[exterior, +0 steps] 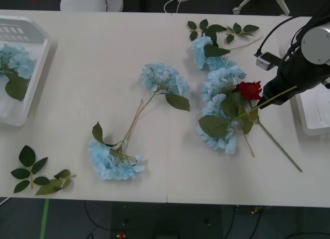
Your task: Place the red flowers into the right box and the blue flowers into the left box. If a person shows an open palm, hand one flower to the person first, then continue sorting.
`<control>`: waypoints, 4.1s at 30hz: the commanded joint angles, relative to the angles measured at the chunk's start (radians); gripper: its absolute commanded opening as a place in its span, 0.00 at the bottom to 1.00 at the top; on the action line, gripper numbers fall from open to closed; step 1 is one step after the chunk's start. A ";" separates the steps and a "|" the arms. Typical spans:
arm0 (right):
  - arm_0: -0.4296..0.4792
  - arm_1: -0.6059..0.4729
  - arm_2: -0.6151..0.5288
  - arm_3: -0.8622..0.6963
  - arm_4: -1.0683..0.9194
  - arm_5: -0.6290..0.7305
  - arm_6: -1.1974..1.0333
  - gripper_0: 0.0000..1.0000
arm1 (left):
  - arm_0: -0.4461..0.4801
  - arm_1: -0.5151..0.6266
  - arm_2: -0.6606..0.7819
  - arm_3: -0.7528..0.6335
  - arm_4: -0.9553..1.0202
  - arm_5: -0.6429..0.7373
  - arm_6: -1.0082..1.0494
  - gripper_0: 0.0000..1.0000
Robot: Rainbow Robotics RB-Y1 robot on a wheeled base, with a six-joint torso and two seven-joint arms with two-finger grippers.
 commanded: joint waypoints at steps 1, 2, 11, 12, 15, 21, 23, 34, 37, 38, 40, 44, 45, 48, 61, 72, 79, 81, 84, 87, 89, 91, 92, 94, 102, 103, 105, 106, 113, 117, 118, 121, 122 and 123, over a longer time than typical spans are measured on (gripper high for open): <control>0.005 0.047 0.015 0.059 0.001 -0.040 0.011 1.00 | 0.027 0.064 -0.017 0.001 -0.007 -0.029 -0.037 0.00; 0.004 0.053 0.021 0.075 -0.001 -0.051 0.012 1.00 | 0.029 0.064 -0.017 0.000 -0.009 -0.035 -0.038 0.00; 0.005 0.062 0.124 0.131 0.016 -0.163 0.012 1.00 | 0.032 0.064 -0.017 0.001 -0.002 -0.043 -0.050 0.81; 0.005 0.070 0.124 0.149 0.016 -0.169 0.015 1.00 | 0.032 0.064 -0.017 0.001 0.005 -0.043 -0.053 0.90; 0.005 0.084 0.125 0.180 0.018 -0.183 0.020 1.00 | 0.032 0.066 -0.016 0.001 0.011 -0.043 -0.060 1.00; 0.005 0.110 0.130 0.226 0.016 -0.229 0.024 1.00 | 0.033 0.064 -0.016 0.001 0.025 -0.044 -0.067 1.00; 0.005 0.119 0.128 0.243 0.018 -0.239 0.026 1.00 | 0.035 0.066 -0.016 0.001 0.033 -0.044 -0.072 1.00; 0.005 0.154 0.148 0.315 0.022 -0.305 0.050 1.00 | 0.038 0.089 0.002 -0.069 0.251 0.062 -0.041 1.00; 0.005 0.158 0.148 0.330 0.024 -0.310 0.058 1.00 | 0.041 0.087 0.002 -0.126 0.200 0.062 0.025 1.00; 0.005 0.159 0.150 0.335 0.024 -0.312 0.063 1.00 | 0.041 0.087 0.001 -0.158 0.163 0.063 0.060 1.00; 0.005 0.158 0.154 0.342 0.024 -0.316 0.070 1.00 | 0.041 0.078 -0.002 -0.209 0.105 0.063 0.117 1.00; 0.005 0.159 0.154 0.362 0.027 -0.325 0.087 1.00 | 0.039 0.037 -0.027 -0.334 -0.036 0.063 0.232 1.00; 0.005 0.158 0.154 0.364 0.027 -0.327 0.090 1.00 | 0.036 0.021 -0.036 -0.367 -0.071 0.063 0.256 1.00; 0.005 0.159 0.154 0.364 0.025 -0.327 0.096 1.00 | 0.033 -0.022 -0.076 -0.445 -0.159 0.063 0.315 1.00; 0.005 0.174 0.176 0.411 0.013 -0.378 0.107 0.47 | -0.251 -0.253 -0.462 -0.546 -0.473 0.063 0.517 1.00; 0.005 0.184 0.176 0.434 -0.002 -0.405 0.118 0.16 | -0.272 -0.325 -0.574 -0.703 -0.513 0.258 0.545 1.00; 0.005 0.197 0.179 0.471 -0.033 -0.443 0.130 0.00 | -0.272 -0.318 -0.574 -0.779 -0.499 0.410 0.565 1.00; 0.005 0.197 0.179 0.471 -0.039 -0.445 0.132 0.00 | -0.272 -0.318 -0.576 -0.779 -0.495 0.411 0.563 1.00; 0.007 0.197 0.180 0.471 -0.059 -0.445 0.132 0.00 | -0.271 -0.316 -0.573 -0.782 -0.495 0.381 0.560 1.00; 0.007 0.194 0.179 0.471 -0.114 -0.445 0.132 0.00 | -0.271 -0.316 -0.573 -0.784 -0.493 0.355 0.559 1.00; 0.005 0.190 0.173 0.470 -0.157 -0.445 0.133 0.00 | -0.272 -0.318 -0.573 -0.787 -0.490 0.352 0.563 1.00; 0.005 0.184 0.167 0.459 -0.197 -0.442 0.138 0.00 | -0.271 -0.319 -0.573 -0.789 -0.463 0.347 0.589 1.00; 0.005 0.177 0.162 0.451 -0.217 -0.439 0.138 0.00 | -0.271 -0.319 -0.570 -0.789 -0.429 0.332 0.660 1.00; 0.005 0.167 0.147 0.424 -0.236 -0.419 0.133 0.00 | -0.271 -0.318 -0.568 -0.801 -0.387 0.293 0.807 1.00; -0.016 0.087 -0.018 0.284 -0.246 -0.223 0.109 0.00 | -0.271 -0.318 -0.570 -0.917 -0.395 0.286 1.511 1.00; -0.019 0.082 -0.028 0.280 -0.246 -0.212 0.107 0.00 | -0.272 -0.319 -0.570 -0.922 -0.395 0.286 1.563 1.00; -0.035 0.056 -0.077 0.266 -0.249 -0.175 0.104 0.00 | -0.272 -0.318 -0.570 -0.933 -0.407 0.286 1.775 1.00; -0.041 0.047 -0.102 0.264 -0.251 -0.166 0.101 0.00 | -0.271 -0.318 -0.570 -0.936 -0.417 0.292 1.846 1.00; -0.092 -0.033 -0.231 0.270 -0.246 -0.092 0.061 0.00 | -0.271 -0.327 -0.576 -0.934 -0.473 0.413 2.248 1.00; -0.133 -0.096 -0.274 0.270 -0.209 -0.029 -0.045 0.00 | -0.267 -0.329 -0.593 -0.934 -0.507 0.493 2.496 1.00; -0.142 -0.105 -0.277 0.270 -0.202 -0.022 -0.060 0.00 | -0.264 -0.329 -0.593 -0.934 -0.512 0.503 2.519 1.00; -0.187 -0.152 -0.284 0.275 -0.183 0.015 -0.181 0.00 | -0.225 -0.335 -0.591 -0.934 -0.553 0.523 2.593 1.00; -0.197 -0.163 -0.286 0.276 -0.188 0.021 -0.224 0.00 | -0.209 -0.344 -0.593 -0.934 -0.578 0.522 2.608 1.00; -0.208 -0.177 -0.286 0.276 -0.193 0.023 -0.264 0.00 | -0.194 -0.356 -0.591 -0.934 -0.607 0.522 2.623 1.00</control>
